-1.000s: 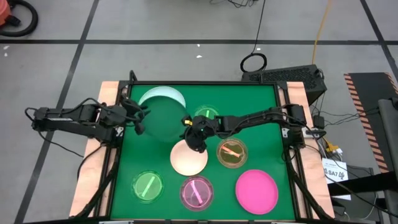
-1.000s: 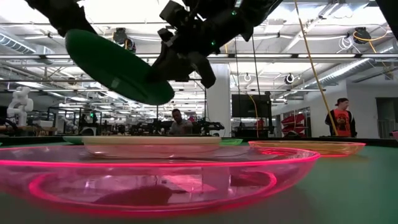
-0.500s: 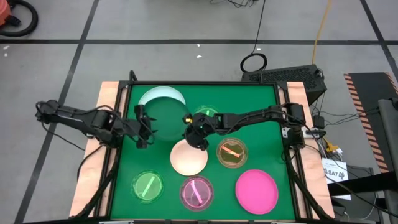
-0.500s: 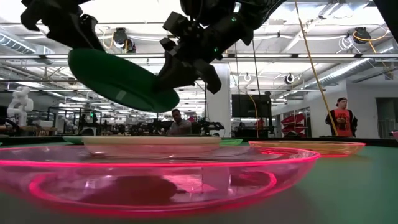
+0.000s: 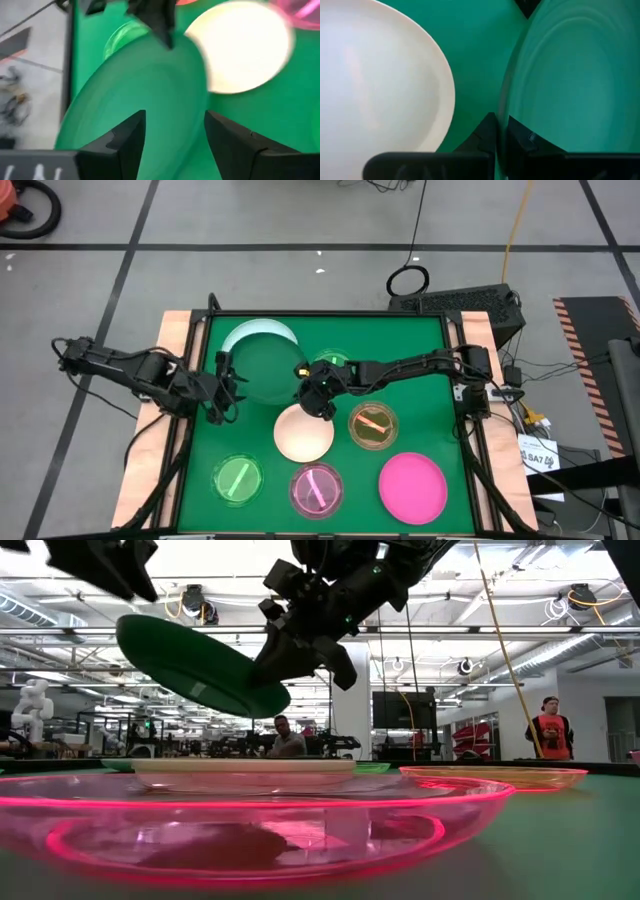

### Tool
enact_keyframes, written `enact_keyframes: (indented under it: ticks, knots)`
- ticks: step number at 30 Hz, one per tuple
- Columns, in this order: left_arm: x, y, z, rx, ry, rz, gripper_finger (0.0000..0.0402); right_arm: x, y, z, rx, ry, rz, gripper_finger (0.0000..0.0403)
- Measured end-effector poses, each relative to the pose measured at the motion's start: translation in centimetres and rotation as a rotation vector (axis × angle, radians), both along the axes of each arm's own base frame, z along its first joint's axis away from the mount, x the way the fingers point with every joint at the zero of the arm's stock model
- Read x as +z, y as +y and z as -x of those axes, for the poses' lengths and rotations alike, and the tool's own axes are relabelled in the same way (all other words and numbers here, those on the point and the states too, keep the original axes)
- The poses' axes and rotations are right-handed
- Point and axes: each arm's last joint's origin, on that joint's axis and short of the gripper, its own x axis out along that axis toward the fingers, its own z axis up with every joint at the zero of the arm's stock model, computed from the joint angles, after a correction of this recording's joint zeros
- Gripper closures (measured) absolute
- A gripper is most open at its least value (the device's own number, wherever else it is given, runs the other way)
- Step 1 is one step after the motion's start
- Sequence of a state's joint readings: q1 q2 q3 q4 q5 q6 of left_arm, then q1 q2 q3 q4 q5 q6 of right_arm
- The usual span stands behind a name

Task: Stack plastic plates
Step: Stack the dark green plate on the light blue plate

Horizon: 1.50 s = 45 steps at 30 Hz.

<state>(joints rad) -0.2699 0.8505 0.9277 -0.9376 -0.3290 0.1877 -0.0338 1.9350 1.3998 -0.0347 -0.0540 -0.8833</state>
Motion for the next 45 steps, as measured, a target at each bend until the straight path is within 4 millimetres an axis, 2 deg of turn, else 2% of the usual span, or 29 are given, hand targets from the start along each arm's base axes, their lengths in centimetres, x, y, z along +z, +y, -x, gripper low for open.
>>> enact_keyframes:
  ticks: [3, 9, 15, 21, 26, 30, 33, 37, 45]
  knots:
    - [0.5, -0.1, 0.2, -0.012, 0.004, 0.011, 0.0207, 0.0, 0.0, 0.0, 0.000, 0.003, -0.001, 0.0394]
    - [-1.1, -0.3, -0.1, -0.032, 0.209, -0.049, 0.0210, 0.0, 0.0, 0.0, 0.002, 0.000, -0.002, 0.0394]
    - [-2.5, -0.7, -1.7, -0.059, 0.317, -0.140, 0.0217, 0.0, 0.0, 0.0, 0.002, 0.000, -0.002, 0.0394]
    - [-3.4, -0.8, -2.7, -0.075, 0.394, -0.250, 0.0282, 0.0, 0.0, 0.0, -0.005, 0.001, -0.012, 0.0394]
    - [-3.4, -0.8, -2.4, -0.095, 0.403, -0.244, 0.0353, 0.1, 0.0, -0.1, -0.013, -0.006, -0.023, 0.0394]
    - [-3.4, -0.8, -2.3, -0.118, 0.411, -0.222, 0.0382, 0.2, 0.0, -0.1, -0.026, -0.017, -0.033, 0.0390]
    - [-3.4, -0.8, -2.2, -0.108, 0.412, -0.206, 0.0384, 0.3, 0.1, -0.2, -0.074, -0.029, -0.037, 0.0369]
    - [-3.4, -0.8, -2.3, -0.075, 0.401, -0.181, 0.0384, 0.4, 0.4, -0.1, -0.203, -0.028, -0.041, 0.0320]
    - [-3.3, -0.8, -2.4, -0.019, 0.375, -0.142, 0.0386, 2.1, 1.3, 1.3, -0.365, -0.006, -0.094, 0.0226]
